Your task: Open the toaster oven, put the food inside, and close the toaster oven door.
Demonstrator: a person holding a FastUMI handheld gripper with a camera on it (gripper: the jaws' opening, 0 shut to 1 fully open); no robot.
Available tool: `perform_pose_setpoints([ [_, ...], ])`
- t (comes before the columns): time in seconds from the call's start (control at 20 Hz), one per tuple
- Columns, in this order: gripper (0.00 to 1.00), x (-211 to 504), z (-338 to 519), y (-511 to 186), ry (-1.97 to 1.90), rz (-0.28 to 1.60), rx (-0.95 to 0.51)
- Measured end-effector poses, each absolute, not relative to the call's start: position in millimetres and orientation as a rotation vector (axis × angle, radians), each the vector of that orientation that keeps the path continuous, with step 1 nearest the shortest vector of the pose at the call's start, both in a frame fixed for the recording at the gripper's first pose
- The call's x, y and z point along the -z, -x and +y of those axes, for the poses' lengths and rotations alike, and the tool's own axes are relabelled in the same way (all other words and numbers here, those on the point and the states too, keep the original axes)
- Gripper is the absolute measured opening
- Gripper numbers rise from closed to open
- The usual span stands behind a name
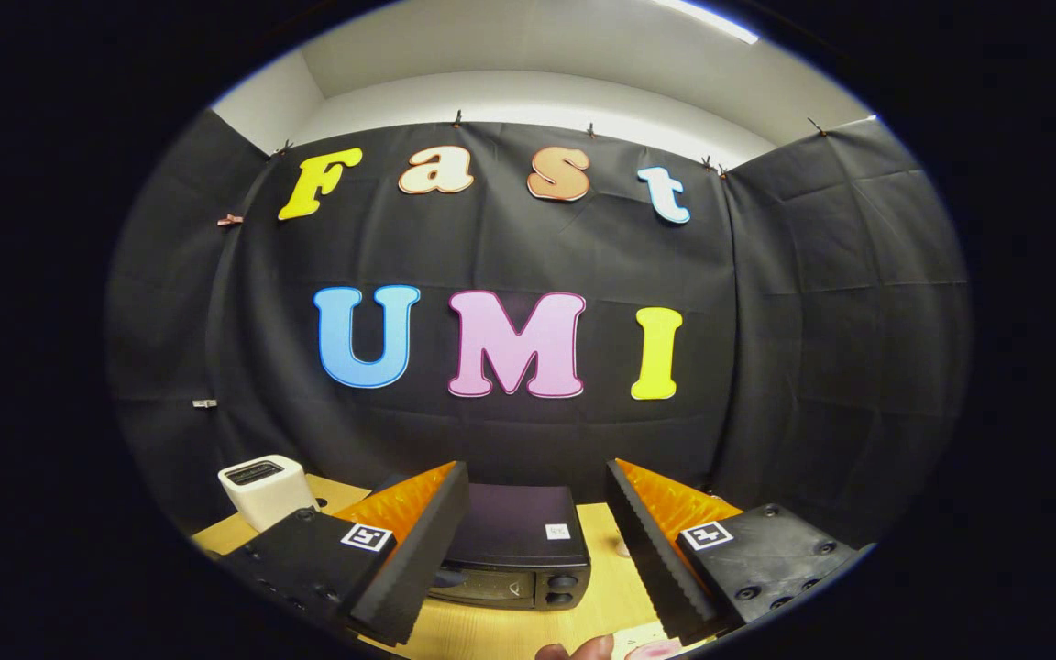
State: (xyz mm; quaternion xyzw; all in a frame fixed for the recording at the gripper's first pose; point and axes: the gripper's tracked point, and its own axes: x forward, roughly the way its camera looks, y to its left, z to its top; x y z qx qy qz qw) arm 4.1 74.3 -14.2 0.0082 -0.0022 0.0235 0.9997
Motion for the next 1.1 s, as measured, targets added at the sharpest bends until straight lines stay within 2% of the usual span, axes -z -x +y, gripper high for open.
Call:
perform_pose_setpoints([
  [0.5, 0.98, 97.3, 174.9, -34.9, -0.045, 0.095, -0.089],
  [1.1, 0.99, 212.9, 197.1, -73.5, -0.011, 0.334, -0.065],
])
